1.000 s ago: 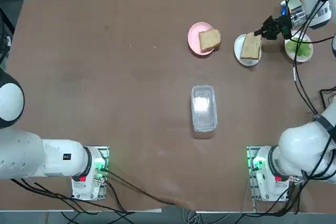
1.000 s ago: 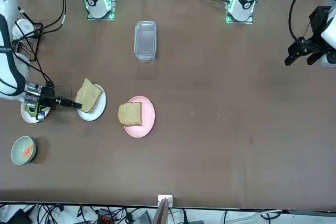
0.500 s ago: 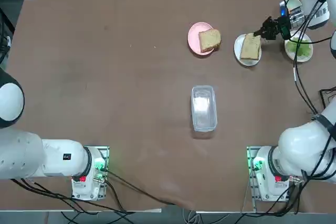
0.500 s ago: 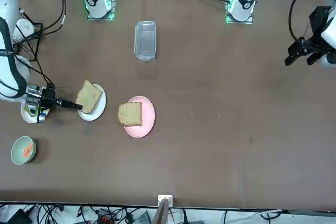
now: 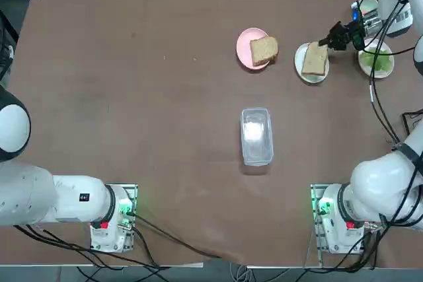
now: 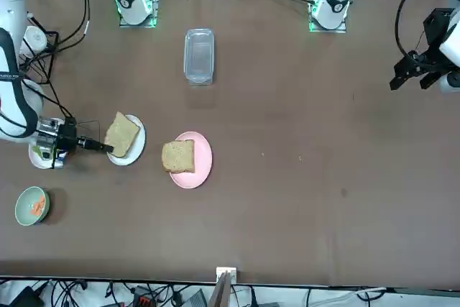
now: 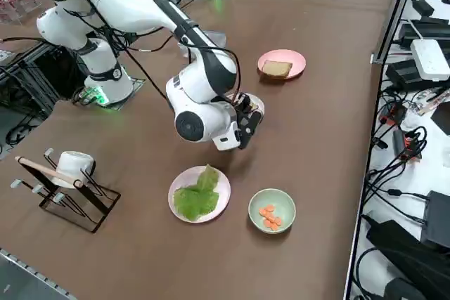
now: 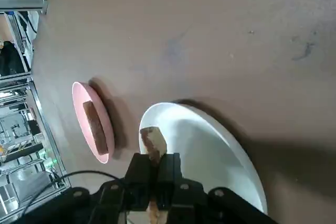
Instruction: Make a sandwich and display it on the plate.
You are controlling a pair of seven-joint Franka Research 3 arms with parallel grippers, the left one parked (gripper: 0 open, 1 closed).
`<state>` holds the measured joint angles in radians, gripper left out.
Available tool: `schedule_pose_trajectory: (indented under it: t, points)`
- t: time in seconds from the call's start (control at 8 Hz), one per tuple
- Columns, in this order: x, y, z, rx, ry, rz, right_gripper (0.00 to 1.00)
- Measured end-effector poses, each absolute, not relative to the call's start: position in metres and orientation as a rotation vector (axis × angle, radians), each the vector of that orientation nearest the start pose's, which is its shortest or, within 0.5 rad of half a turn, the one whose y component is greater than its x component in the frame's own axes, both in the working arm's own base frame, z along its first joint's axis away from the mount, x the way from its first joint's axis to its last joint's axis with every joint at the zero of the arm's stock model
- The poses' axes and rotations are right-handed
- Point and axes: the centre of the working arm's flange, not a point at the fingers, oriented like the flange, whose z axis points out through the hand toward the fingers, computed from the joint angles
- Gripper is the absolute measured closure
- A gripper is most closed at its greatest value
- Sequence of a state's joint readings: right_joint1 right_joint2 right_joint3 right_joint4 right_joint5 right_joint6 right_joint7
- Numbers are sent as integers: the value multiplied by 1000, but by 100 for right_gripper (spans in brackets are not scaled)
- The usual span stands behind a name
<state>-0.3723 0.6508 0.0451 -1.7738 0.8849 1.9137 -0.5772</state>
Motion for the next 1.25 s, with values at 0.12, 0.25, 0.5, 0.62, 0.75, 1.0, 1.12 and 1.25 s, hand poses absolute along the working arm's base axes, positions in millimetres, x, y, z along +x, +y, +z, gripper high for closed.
schedule_pose_trajectory:
  t: [0.12, 0.25, 0.5, 0.62, 0.75, 1.0, 1.12, 1.25]
  points:
    - [603, -148, 185, -2227, 324, 108, 93]
    - [605, -148, 186, -2227, 321, 104, 93]
    - [604, -146, 186, -2217, 314, 116, 93]
    - [603, -144, 186, -2210, 308, 125, 93]
    - [603, -142, 186, -2203, 303, 134, 93]
    - [602, -140, 184, -2197, 301, 143, 93]
    - [602, -140, 181, -2195, 302, 146, 93]
    - [602, -140, 180, -2193, 303, 148, 93]
